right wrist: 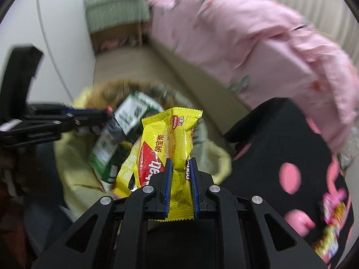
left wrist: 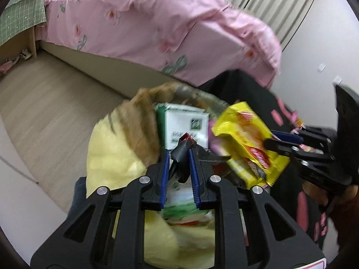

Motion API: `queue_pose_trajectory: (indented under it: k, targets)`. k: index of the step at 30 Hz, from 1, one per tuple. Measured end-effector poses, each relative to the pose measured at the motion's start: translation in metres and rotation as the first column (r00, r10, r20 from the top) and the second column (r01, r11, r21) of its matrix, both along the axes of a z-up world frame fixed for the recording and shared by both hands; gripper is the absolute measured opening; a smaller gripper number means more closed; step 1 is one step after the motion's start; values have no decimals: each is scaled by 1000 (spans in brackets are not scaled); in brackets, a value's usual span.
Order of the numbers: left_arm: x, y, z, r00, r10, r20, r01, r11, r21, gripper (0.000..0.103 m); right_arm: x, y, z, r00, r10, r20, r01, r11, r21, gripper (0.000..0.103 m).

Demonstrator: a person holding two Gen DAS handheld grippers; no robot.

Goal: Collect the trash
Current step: 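Carry the wafer wrapper and black strap over the yellow trash bag with both tools, then release the wafer wrapper into the bag with the right tool while the left tool releases the strap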

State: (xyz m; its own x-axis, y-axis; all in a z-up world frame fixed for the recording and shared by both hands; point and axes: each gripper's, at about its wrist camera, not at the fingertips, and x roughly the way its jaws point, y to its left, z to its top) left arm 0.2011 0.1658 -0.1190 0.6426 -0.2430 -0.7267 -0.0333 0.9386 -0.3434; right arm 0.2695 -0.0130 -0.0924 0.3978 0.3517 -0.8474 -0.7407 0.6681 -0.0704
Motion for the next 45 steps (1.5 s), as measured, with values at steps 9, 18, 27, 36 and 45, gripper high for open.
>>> queue_pose_trajectory:
  k: [9,18,27,36,45]
  targets:
    - [-9,2,-2,999,-26,-19,28,997,65,17,17,46,-31,989,133,-66,-139,986,-93,16]
    - [-8,-7,-3,997,-65,-44,68,995,70,17,24,26,-30,983,119,-139,-127,991,-51,16]
    - [-20,-4,11,999,-39,-18,40,997,62,17,12,15,-15,988,108,-107,-106,994,21,16]
    - [-18,0,13,1000,-22,-17,23,998,62,17,5,21,-14,992,99,-76,-100,995,-12,16]
    - [-14,13,12,1000,5,-13,-5,1000,15,20,6,17,-9,991,88,-96,-85,996,39,17]
